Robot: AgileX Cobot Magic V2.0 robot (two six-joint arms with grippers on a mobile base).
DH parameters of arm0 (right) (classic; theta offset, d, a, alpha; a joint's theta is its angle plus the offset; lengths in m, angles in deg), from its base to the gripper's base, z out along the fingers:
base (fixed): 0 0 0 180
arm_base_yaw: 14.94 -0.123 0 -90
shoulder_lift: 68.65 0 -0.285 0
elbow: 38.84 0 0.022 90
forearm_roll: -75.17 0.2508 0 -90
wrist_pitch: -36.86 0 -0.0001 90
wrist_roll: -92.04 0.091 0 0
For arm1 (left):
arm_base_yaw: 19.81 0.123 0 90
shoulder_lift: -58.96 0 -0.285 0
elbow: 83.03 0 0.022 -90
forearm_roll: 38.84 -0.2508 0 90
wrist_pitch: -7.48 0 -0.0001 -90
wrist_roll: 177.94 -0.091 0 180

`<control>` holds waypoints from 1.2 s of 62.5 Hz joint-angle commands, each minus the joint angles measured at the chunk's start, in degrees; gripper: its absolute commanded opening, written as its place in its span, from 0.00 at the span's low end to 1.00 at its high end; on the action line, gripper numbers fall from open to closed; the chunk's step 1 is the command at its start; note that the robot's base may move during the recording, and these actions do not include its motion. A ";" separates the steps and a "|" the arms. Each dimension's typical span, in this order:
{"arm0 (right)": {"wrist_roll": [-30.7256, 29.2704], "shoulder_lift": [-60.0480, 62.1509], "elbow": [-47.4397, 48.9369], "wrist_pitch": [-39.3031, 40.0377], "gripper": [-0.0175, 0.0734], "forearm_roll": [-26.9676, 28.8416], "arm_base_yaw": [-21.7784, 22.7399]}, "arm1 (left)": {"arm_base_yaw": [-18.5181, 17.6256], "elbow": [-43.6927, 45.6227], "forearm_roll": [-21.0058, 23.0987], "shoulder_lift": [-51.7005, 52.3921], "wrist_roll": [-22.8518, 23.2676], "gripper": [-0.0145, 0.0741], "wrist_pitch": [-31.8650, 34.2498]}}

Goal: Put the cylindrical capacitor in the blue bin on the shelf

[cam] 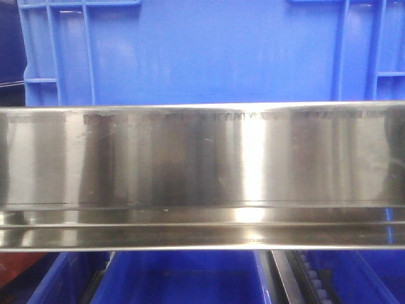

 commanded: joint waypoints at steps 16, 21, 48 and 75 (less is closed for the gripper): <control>-0.41 0.19 0.03 0.99 0.01 -0.29 0.15 | 8.39 -3.48 -6.73 5.83 0.01 0.04 0.63; -0.41 0.19 0.03 0.99 0.01 -0.29 0.15 | 13.09 -6.59 -6.73 8.68 0.01 0.04 0.63; -0.41 0.19 0.03 0.99 0.01 -0.29 0.15 | 29.17 -23.60 -6.77 19.93 4.15 0.04 2.77; -0.41 0.19 0.03 0.99 0.01 -0.29 0.15 | 31.83 -23.60 -10.87 19.93 6.86 0.04 1.95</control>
